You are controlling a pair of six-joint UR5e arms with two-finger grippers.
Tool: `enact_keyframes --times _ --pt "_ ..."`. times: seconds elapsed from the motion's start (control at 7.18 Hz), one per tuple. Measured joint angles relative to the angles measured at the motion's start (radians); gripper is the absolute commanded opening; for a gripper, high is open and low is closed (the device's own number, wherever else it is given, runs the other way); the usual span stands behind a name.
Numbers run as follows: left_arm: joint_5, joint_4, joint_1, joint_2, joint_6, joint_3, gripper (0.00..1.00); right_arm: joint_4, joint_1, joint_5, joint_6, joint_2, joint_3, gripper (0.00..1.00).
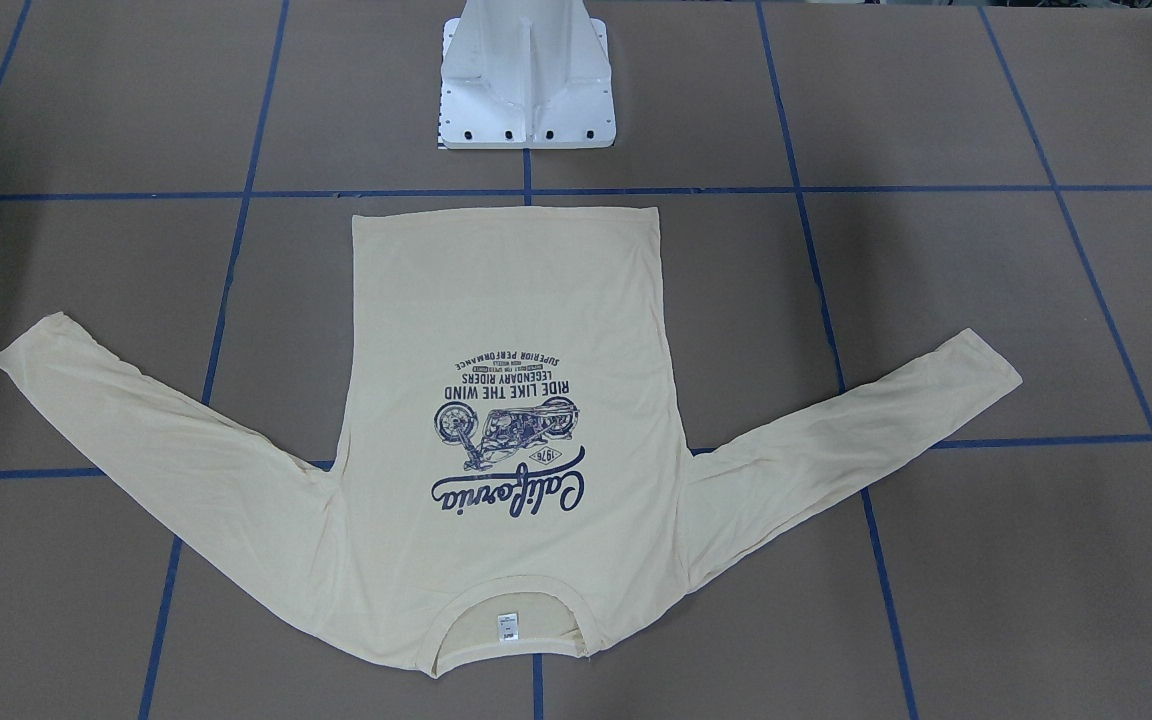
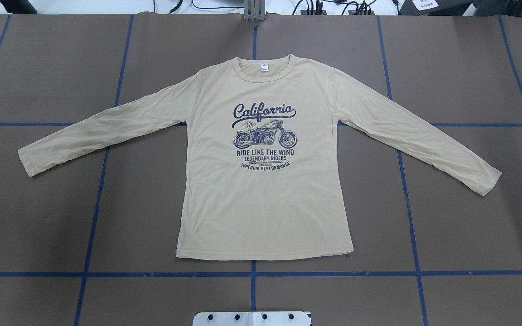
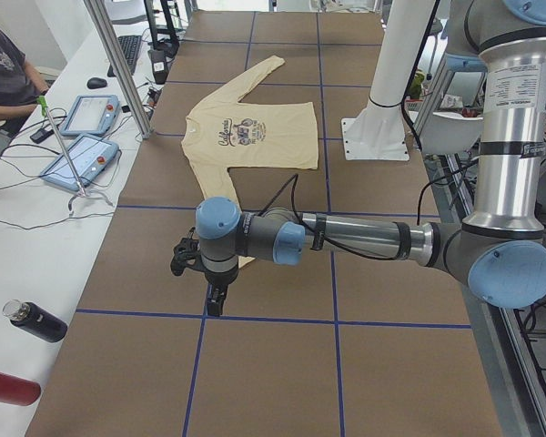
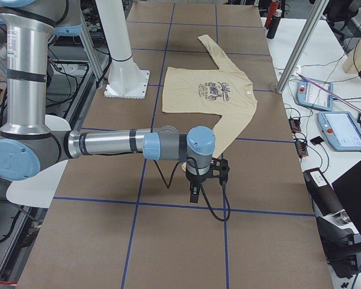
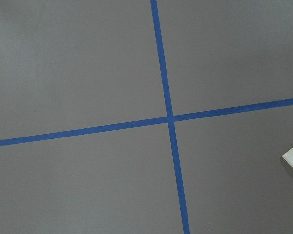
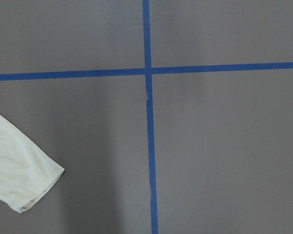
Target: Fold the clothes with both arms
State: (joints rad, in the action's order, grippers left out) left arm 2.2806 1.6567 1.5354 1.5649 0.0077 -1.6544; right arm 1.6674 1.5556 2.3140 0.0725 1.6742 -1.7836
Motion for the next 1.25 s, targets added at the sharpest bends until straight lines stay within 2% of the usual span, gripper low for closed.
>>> enact_keyframes --times 0.56,0.84,1.25 --pt "0.001 0.002 0.0 0.0 0.001 -0.011 0.99 -0.001 -0.001 0.013 0.009 -0.005 0.001 1.0" --pt "0.0 0.004 -0.001 0.009 0.0 -0.066 0.99 -0.032 -0.008 0.038 0.012 -0.014 -0.007 1.0" --pt "0.072 0.022 -0.006 0.019 -0.004 -0.123 0.99 -0.091 -0.103 0.055 0.023 -0.042 -0.009 1.0"
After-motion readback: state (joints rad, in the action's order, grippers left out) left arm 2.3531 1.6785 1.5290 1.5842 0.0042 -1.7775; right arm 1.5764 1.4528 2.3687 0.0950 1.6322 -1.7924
